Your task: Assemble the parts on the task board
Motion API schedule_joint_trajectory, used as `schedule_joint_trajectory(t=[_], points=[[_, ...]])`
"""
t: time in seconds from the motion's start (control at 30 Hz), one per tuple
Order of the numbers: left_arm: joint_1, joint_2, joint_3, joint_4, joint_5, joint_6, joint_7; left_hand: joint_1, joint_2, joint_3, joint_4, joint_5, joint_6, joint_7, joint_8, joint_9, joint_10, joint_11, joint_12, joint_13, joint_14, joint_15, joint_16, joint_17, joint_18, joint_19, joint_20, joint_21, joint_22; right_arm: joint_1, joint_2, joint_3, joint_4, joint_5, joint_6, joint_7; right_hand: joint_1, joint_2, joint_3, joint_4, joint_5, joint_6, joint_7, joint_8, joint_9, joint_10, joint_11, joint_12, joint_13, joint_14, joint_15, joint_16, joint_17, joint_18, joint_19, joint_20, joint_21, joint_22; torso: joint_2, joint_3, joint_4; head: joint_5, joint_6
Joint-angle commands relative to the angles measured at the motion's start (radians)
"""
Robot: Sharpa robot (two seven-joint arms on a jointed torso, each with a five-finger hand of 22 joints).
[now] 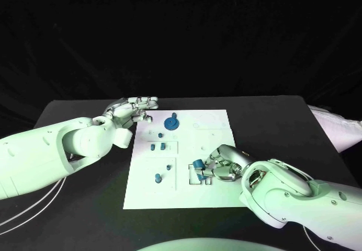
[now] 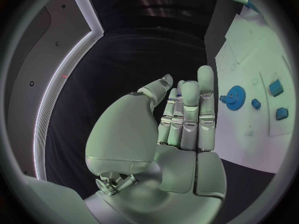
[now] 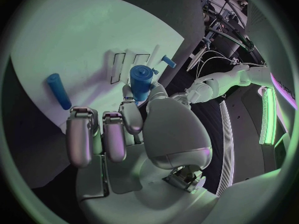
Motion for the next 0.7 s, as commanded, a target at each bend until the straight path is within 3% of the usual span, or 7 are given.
schedule_joint_trajectory(t=[0.03,0.37,0.43,0.53,0.7], points=[[0.0,0.002,0.001,0.001,-0.004,0.02,0.003,-0.008,0.001,-0.006,0.0,0.006,-0.007,0.001,0.006,0.001,-0.007,-0.002,0.003,-0.001,-0.004,0.002,0.007,-0.001,0.011,-0.008,0.001,-0.004,-0.001,-0.004,0.013,-0.001,-0.009,0.027,0.065,-0.005,0.01,0.017,-0.006,-0.001,-0.007,0.007,0.001,0.002,0.002,0.014,-0.018,0.096,0.132,0.089,-0.006,0.0,0.177,-0.01,0.013,-0.006,0.007,0.023,0.0,-0.0002,-0.0003,0.003,-0.001],[0.0,0.003,0.001,0.001,-0.004,0.019,0.003,-0.007,0.001,-0.007,-0.001,0.006,-0.009,0.002,0.006,0.001,-0.009,-0.002,0.004,-0.001,-0.004,0.002,0.008,0.0,0.011,-0.008,0.001,-0.004,-0.001,-0.006,0.029,-0.002,-0.021,0.008,0.071,-0.006,-0.009,0.016,-0.02,0.0,-0.019,0.008,0.0,0.0,0.006,0.011,-0.018,0.088,0.128,0.088,-0.006,-0.002,0.174,-0.01,0.012,-0.006,0.007,0.023,0.001,0.0003,-0.0001,0.004,-0.001],[0.0,0.003,0.001,0.001,-0.004,0.019,0.003,-0.007,0.001,-0.007,-0.001,0.006,-0.009,0.002,0.006,0.001,-0.009,-0.002,0.004,-0.001,-0.004,0.002,0.008,0.0,0.011,-0.008,0.001,-0.004,-0.001,-0.007,0.03,-0.002,-0.023,0.005,0.066,-0.006,-0.046,0.021,-0.039,0.0,-0.051,0.008,-0.001,-0.001,0.009,0.007,-0.018,0.078,0.122,0.087,-0.006,-0.005,0.169,-0.01,0.012,-0.006,0.006,0.022,0.001,0.0003,-0.0001,0.004,-0.001],[0.0,0.003,0.001,0.001,-0.004,0.018,0.003,-0.007,0.001,-0.007,-0.001,0.006,-0.009,0.002,0.006,0.001,-0.009,-0.002,0.004,-0.001,-0.004,0.002,0.008,0.0,0.011,-0.008,0.001,-0.004,-0.001,-0.007,0.032,-0.002,-0.026,0.002,0.063,-0.004,-0.087,0.021,-0.074,-0.001,-0.148,0.006,-0.002,-0.004,0.016,0.002,-0.018,0.066,0.118,0.086,-0.007,-0.009,0.163,-0.009,0.009,-0.006,0.004,0.02,0.001,0.0004,-0.0001,0.003,-0.002],[0.0,0.003,0.001,0.001,-0.004,0.018,0.002,-0.007,0.001,-0.007,-0.001,0.006,-0.009,0.002,0.006,0.001,-0.009,-0.002,0.004,-0.001,-0.004,0.002,0.008,0.0,0.011,-0.008,0.001,-0.004,-0.001,-0.007,0.033,-0.002,-0.03,-0.004,0.058,-0.002,-0.124,0.015,-0.108,0.001,-0.213,0.0,0.0,-0.009,0.024,-0.01,-0.016,0.037,0.101,0.083,-0.005,-0.016,0.152,-0.008,0.006,-0.005,0.0,0.015,0.001,0.0004,0.0,0.003,-0.003]])
